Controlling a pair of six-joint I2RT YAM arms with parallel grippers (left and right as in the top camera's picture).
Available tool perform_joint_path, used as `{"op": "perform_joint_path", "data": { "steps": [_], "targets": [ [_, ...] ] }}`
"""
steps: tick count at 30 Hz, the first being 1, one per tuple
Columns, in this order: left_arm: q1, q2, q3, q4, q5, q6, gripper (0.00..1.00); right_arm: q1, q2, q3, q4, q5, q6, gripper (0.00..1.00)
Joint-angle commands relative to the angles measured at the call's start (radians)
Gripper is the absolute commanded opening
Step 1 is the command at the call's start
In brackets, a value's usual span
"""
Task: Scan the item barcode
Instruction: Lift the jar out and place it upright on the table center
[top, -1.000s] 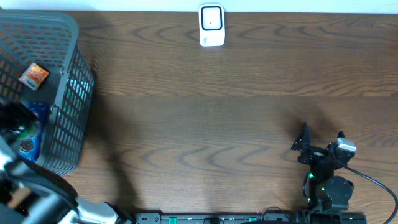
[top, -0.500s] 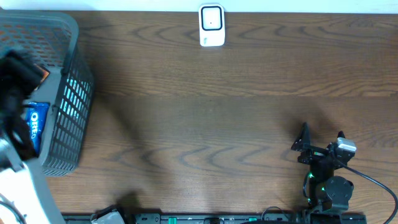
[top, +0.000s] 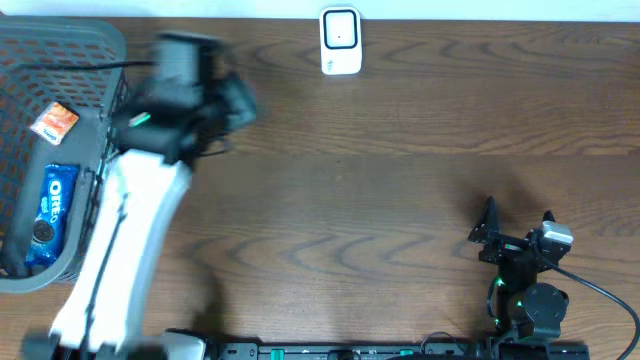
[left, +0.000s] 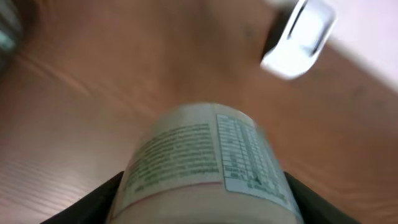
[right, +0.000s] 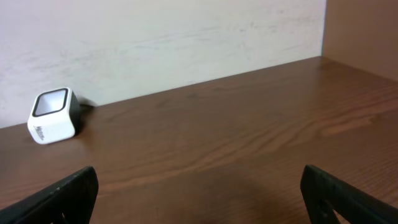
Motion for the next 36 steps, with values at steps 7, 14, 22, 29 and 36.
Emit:
{"op": "perform_joint_path", "data": {
  "steps": [7,14,22,29,36],
  "targets": [
    [-0.15,0.367,-0.002,-0.099,-0.035,-0.251,0.57,0.006,0.0,-0.001,-0.004,-0.005,-0.011,0.99],
    [-0.185,0.54,-0.002,-0.087,0.045,-0.41,0.58,0.006,0.0,-0.001,-0.004,-0.005,-0.011,0.99],
    [-0.188,0.583,-0.002,-0.029,0.173,-0.632,0.58,0.006,0.0,-0.001,-0.004,-0.005,-0.011,0.99],
    [-0.19,0.571,-0.001,-0.019,0.2,-0.638,0.91,0.006,0.0,-0.001,-0.004,-0.005,-0.011,0.99],
    [-0.19,0.402,0.023,-0.019,0.158,-0.56,0.99,0.006,0.0,-0.001,-0.004,-0.005,-0.011,0.99]
  ]
}}
